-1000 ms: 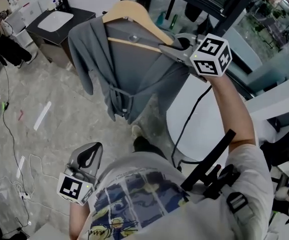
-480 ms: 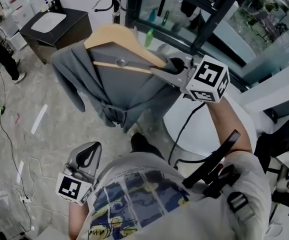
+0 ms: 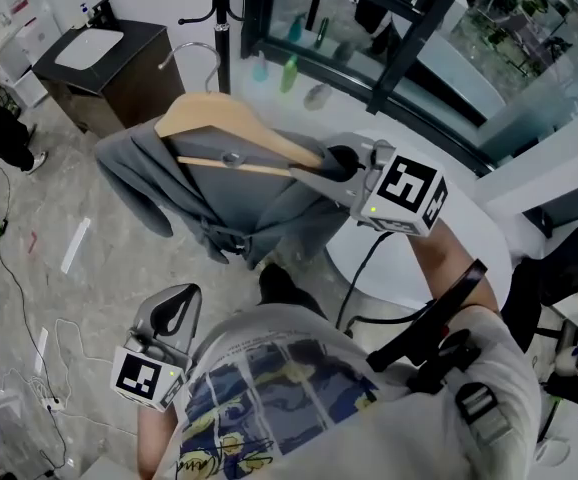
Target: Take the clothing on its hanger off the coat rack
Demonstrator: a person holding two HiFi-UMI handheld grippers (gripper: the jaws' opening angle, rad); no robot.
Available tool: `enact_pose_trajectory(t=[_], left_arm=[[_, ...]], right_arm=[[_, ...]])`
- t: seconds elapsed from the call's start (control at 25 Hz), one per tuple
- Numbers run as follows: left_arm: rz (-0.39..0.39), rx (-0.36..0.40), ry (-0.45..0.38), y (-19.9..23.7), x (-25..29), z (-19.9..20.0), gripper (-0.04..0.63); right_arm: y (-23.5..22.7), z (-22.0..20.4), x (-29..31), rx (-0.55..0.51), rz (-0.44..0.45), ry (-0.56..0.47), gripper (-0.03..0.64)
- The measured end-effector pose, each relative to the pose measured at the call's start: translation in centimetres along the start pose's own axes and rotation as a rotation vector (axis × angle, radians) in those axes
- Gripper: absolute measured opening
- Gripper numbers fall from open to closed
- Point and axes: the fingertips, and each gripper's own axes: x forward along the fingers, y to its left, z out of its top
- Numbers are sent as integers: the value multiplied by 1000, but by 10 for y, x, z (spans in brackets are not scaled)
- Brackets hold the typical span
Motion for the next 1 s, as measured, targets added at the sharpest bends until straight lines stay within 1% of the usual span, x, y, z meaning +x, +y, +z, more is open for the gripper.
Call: enact_pose_trajectory(t=[0.2, 0.32, 0.44, 1.0], left_arm=[[-11, 3, -4, -3, 3, -2, 8], [-18, 4, -8, -4, -3, -4, 8], [-28, 8, -12, -3, -8, -4, 8], [-38, -4, -1, 7, -1, -3, 8]], right_arm=[[14, -7, 1, -1, 8, 10, 20], [29, -3, 4, -3, 19, 1, 20], [40, 1, 7, -11, 24, 18, 20], [41, -5, 20, 18, 46, 14, 20]])
